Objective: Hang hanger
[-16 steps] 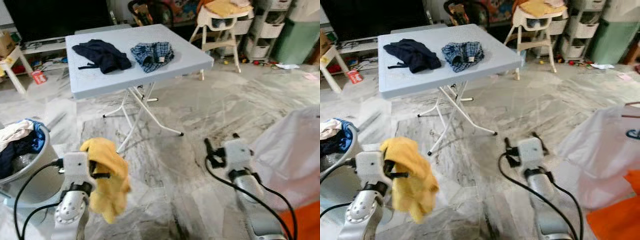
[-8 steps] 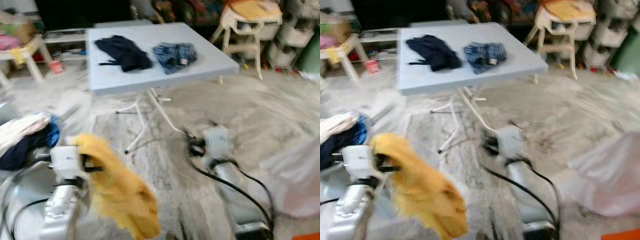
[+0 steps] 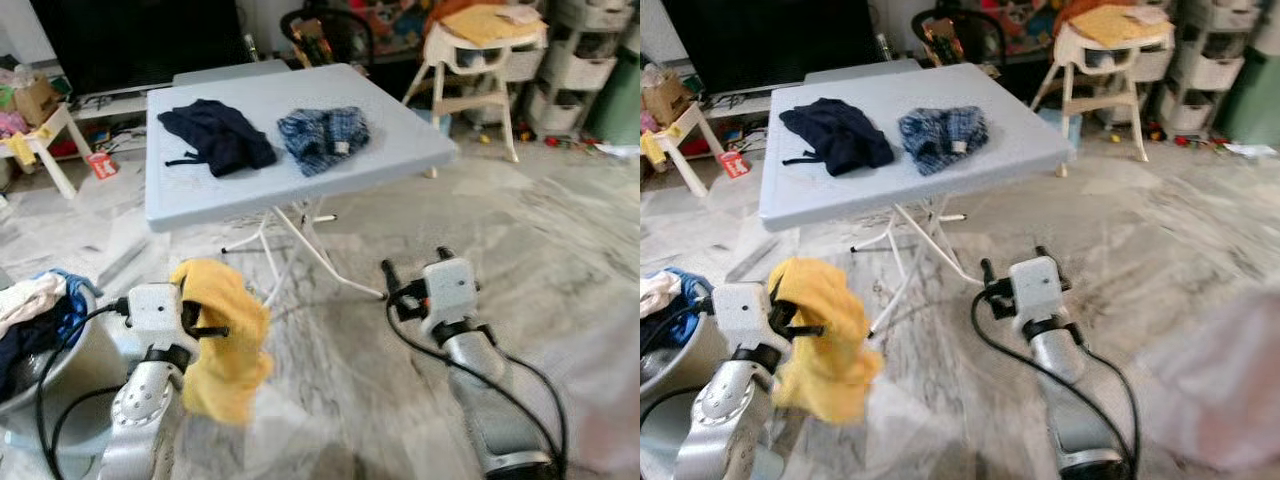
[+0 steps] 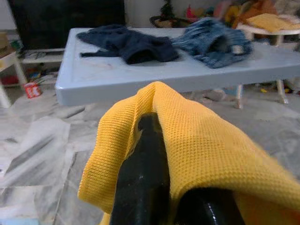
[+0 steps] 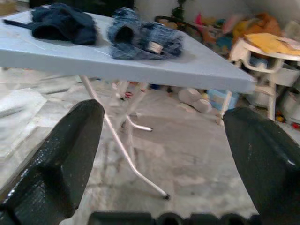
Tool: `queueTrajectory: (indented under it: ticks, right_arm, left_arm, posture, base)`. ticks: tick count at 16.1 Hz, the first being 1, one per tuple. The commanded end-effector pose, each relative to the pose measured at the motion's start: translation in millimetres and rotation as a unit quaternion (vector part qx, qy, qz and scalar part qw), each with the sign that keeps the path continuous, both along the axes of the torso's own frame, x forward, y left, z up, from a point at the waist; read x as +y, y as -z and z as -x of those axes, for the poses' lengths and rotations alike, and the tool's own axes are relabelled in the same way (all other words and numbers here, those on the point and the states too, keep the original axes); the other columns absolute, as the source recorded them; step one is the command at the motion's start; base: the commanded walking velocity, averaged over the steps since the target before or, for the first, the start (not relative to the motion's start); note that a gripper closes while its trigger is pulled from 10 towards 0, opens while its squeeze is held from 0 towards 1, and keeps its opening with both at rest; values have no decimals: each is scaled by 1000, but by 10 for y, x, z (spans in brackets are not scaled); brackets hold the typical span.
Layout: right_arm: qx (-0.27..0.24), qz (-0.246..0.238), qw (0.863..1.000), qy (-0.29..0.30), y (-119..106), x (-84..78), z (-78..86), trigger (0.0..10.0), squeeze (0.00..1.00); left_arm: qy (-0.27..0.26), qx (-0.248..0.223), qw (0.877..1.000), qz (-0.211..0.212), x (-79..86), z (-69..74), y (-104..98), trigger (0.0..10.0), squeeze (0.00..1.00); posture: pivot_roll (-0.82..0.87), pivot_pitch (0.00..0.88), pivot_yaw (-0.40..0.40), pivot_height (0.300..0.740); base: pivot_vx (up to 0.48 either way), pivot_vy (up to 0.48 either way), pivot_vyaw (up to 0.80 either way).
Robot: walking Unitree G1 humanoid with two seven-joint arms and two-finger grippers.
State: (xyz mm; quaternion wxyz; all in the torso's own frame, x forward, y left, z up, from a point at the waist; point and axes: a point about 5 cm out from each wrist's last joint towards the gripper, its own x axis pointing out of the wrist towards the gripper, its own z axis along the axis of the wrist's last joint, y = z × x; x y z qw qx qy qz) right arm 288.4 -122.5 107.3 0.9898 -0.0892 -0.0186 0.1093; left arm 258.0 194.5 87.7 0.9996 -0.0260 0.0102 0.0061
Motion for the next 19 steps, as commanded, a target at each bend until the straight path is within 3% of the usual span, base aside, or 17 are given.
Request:
queueTrajectory:
  ticks: [1, 5, 8, 11, 15, 19]
  right_arm:
    - [-4, 4, 1000, 0, -15, -16, 7, 10000, 0]
    - [-2, 6, 1000, 1, -5, -4, 0, 10000, 0]
    - [-11, 31, 999, -15, -2, 26, 1, 10000, 0]
    - [-12, 33, 999, -18, -11, 59, -9, 10000, 0]
    - [-10, 30, 999, -13, 18, 51, -6, 10000, 0]
    - [-11, 26, 1000, -11, 31, 84, 2, 10000, 0]
  left_arm:
    - [9, -24, 1000, -4, -43, -49, -122, 10000, 0]
    - [11, -38, 999, -7, -37, -101, -218, 10000, 0]
    - [32, -73, 997, -23, -94, -162, -413, 10000, 0]
    - [29, -72, 997, -21, -59, -178, -429, 10000, 0]
    - [30, -71, 997, -24, -54, -185, -450, 10000, 0]
    - [36, -78, 996, -29, -50, -245, -511, 10000, 0]
  posture:
    - [-83, 0, 52, 740]
    - [-80, 0, 49, 740]
    - [-69, 0, 39, 740]
    - [-69, 0, 37, 740]
    - [-68, 0, 47, 740]
    - [-70, 0, 60, 740]
  base:
    - [398, 0, 0]
    - [402, 0, 0]
    - [396, 0, 0]
    - [394, 0, 667]
    - [400, 0, 0]
    - [404, 0, 648]
